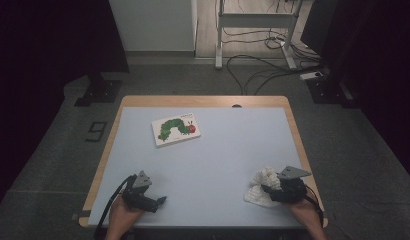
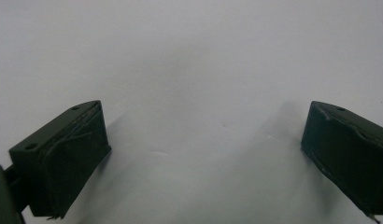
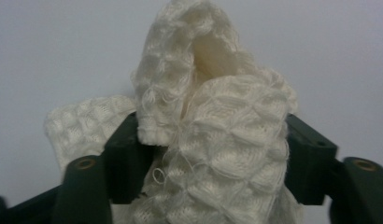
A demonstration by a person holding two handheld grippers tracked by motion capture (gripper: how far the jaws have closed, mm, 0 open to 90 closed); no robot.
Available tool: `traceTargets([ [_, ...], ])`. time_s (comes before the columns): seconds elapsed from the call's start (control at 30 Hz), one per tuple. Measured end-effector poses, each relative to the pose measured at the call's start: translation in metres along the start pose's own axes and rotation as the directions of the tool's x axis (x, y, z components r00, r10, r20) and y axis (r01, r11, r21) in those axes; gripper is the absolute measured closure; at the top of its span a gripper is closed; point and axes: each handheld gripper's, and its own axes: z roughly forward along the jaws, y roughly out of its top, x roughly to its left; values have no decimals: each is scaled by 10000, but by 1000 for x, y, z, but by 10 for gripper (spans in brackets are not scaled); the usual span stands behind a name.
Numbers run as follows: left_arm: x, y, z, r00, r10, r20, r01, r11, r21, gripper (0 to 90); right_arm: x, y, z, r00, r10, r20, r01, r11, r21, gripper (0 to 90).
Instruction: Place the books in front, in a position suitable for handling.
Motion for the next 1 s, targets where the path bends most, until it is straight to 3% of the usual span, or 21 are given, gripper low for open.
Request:
traceTargets([
  [0.17, 0, 0, 0, 10000, -2, -1, 2, 10000, 0, 5, -1, 3, -2, 9999, 138, -61, -137, 9996, 248, 129],
  [0.3, 0, 0, 0, 10000, 1, 0, -1, 10000, 3, 5, 1, 7, -6, 9997, -6, 241, -1, 9996, 272, 23],
  [0.6, 0, 0, 0, 10000, 7, -6, -7, 10000, 9, 4, -3, 23, -21, 9991, -232, 353, 236, 9997, -110, 21],
  [1.0, -1, 1, 0, 10000, -83, -42, 83, 10000, 39, 3, 8, 43, -17, 9995, -318, -38, 316, 9986, -425, 25],
])
